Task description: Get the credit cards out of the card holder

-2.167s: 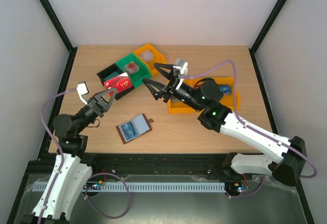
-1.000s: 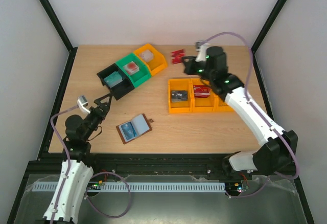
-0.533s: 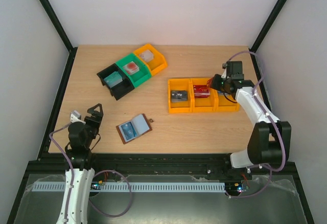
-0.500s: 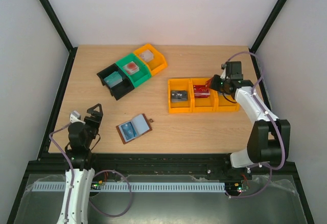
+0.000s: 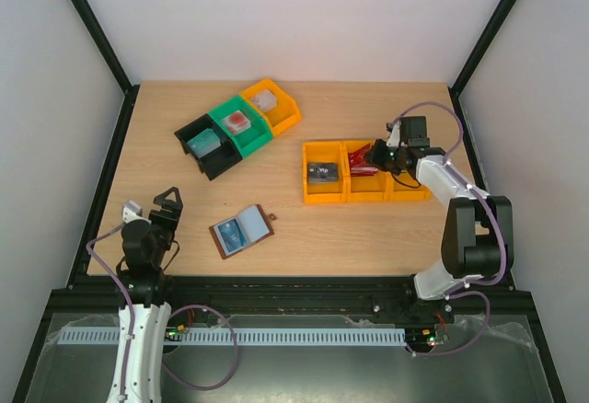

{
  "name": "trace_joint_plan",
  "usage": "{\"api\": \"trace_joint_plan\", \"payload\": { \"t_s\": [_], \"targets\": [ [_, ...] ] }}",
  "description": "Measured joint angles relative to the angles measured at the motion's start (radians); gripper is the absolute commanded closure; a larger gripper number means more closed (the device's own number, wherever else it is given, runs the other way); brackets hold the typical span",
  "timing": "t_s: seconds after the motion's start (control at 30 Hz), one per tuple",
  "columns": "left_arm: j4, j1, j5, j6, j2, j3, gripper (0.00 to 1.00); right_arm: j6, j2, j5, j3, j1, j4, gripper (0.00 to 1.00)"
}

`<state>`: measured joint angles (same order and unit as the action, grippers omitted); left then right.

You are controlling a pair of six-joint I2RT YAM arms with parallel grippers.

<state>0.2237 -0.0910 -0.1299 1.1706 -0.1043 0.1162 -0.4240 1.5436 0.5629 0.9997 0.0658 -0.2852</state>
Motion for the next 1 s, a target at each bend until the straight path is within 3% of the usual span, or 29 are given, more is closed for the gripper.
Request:
{"api": "trace_joint_plan", "payload": {
  "t_s": [0.4, 0.47, 0.6, 0.67, 1.0],
  "targets": [
    [0.001, -0.017, 0.0, -0.002, -0.013, 0.0, 0.01, -0.028, 0.072, 0.018, -0.014, 0.0, 0.063, 0.98],
    [0.001, -0.02, 0.0, -0.003, -0.013, 0.0, 0.0, -0.029, 0.072, -0.002, -0.014, 0.0, 0.064, 0.95],
    [0.002, -0.021, 0.0, -0.004, -0.013, 0.0, 0.01, -0.036, 0.072, -0.058, -0.014, 0.0, 0.064, 0.73],
    [0.003, -0.021, 0.0, -0.004, -0.013, 0.0, 0.01, -0.037, 0.072, -0.094, -0.013, 0.0, 0.065, 0.69],
    [0.014, -0.02, -0.005, -0.005, -0.016, -0.002, 0.0, -0.005, 0.072, -0.329, 0.105, 0.031, -0.008, 0.63]
  ]
}}
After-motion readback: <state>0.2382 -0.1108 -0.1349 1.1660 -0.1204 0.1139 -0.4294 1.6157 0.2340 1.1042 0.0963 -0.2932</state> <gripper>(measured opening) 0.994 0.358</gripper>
